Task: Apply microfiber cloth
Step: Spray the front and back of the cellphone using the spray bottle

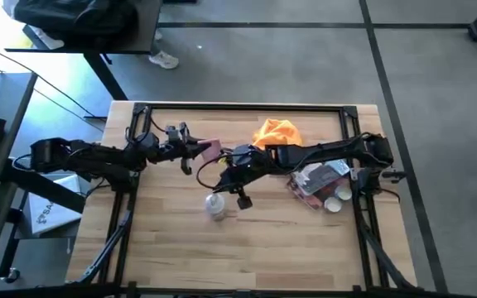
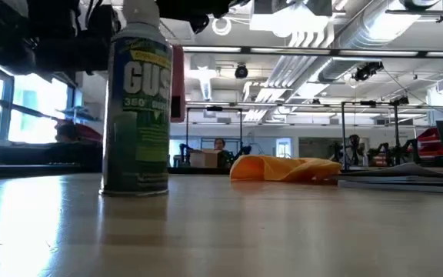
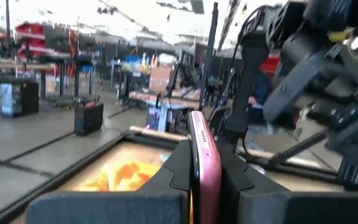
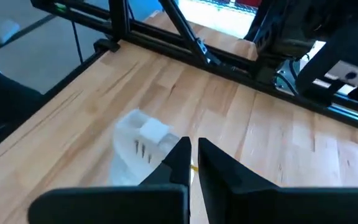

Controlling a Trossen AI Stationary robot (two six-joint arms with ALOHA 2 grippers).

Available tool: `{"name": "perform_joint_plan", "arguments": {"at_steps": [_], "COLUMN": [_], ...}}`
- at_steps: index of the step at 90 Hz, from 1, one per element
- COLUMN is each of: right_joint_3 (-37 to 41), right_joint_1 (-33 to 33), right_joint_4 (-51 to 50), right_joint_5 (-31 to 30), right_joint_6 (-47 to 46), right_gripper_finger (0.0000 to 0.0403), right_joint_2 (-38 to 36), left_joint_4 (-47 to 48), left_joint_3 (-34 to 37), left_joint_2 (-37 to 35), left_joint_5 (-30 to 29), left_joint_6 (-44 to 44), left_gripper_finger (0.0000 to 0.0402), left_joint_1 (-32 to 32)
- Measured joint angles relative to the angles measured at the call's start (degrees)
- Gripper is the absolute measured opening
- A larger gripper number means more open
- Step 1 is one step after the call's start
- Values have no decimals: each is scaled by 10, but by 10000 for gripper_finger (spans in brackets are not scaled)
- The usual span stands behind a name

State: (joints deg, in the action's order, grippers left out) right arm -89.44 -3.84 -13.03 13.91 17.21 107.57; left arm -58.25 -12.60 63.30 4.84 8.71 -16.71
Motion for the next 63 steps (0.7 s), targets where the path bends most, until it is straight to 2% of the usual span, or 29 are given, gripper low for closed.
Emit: {"name": "perform_joint_plan", "arguments": {"at_steps": [27, 38, 49, 63], "right_joint_3": [0, -5, -28, -33], "right_joint_1": [-3, -8, -18, -38], "right_joint_4": [12, -45, -106, -134], "right_joint_5": [-26, -49, -27, 14], "right_joint_6": [-2, -9, -43, -69], "right_gripper_finger": [0, 0, 0, 0], "right_joint_2": [-2, -28, -52, -55], "left_joint_4": [13, 16, 19, 15], "left_joint_3": [0, 0, 0, 0], "left_joint_2": [-4, -2, -1, -1], "left_joint_5": [-5, -5, -5, -6], "left_joint_6": [-3, -4, -14, -14], "left_gripper_finger": [8, 8, 8, 8], "left_joint_1": [0, 0, 0, 0]}}
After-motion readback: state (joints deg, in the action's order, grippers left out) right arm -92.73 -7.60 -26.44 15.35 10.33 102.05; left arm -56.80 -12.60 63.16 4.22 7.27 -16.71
